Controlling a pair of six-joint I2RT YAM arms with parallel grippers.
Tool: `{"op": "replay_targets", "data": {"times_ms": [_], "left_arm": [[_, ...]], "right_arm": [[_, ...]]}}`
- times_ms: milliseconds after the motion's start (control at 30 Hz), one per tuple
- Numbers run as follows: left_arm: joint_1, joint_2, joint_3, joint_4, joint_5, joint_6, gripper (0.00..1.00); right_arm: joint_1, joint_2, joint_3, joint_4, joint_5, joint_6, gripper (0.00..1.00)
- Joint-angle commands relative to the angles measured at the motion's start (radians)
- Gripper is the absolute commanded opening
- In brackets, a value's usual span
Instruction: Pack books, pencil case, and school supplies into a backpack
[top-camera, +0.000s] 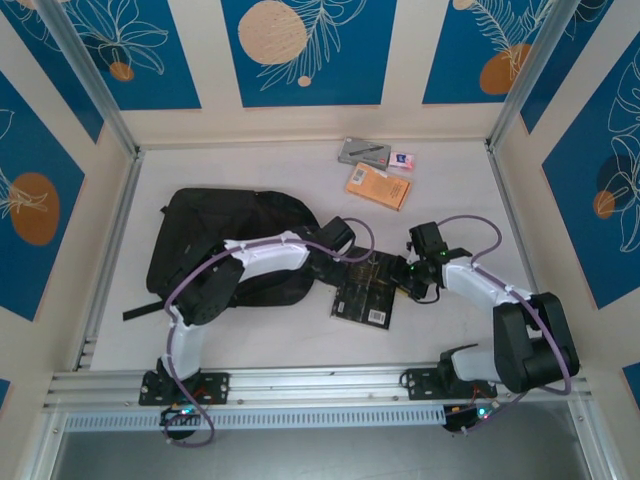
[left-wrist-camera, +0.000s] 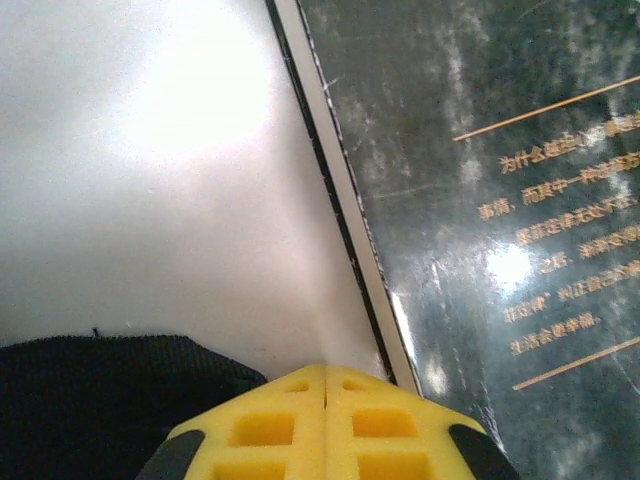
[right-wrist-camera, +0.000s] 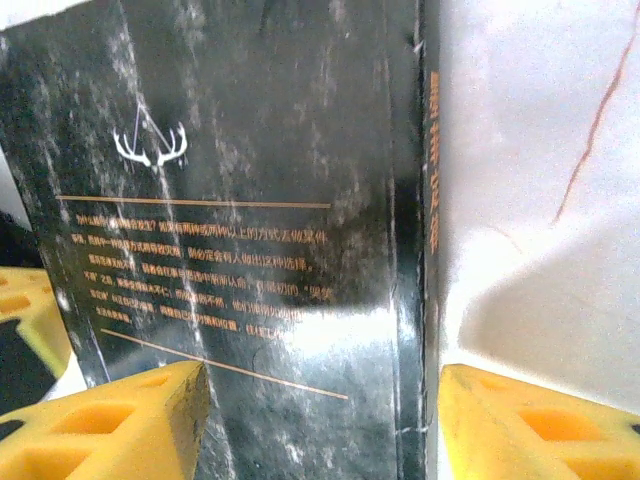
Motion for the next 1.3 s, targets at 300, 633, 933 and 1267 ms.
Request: {"op": "replay_targets", "data": {"times_ms": [300,633,933,1267], "left_arm": [[-0.008,-0.006,-0.029,0.010,0.055,-0.031,0.00],[-0.009,0.013,-0.044,0.054,0.108,-0.058,0.00],[-0.009,0.012,-0.053,0.072,0.123,-0.065,0.00],[-0.008,0.002,-0.068,0.107,0.169,-0.096,0.00]], "right_arm": [[0.001,0.170,0.052,0.065,-0.142,-0.023,0.62],[0.000,0.000,0.008,0.154,-0.302,0.021,0.58],[-0.098,-0.202,-0.161,0.437,-0.525,0.197,0.55],[-0.053,-0.005,-0.140,0.513,-0.587,0.198,0.52]]}}
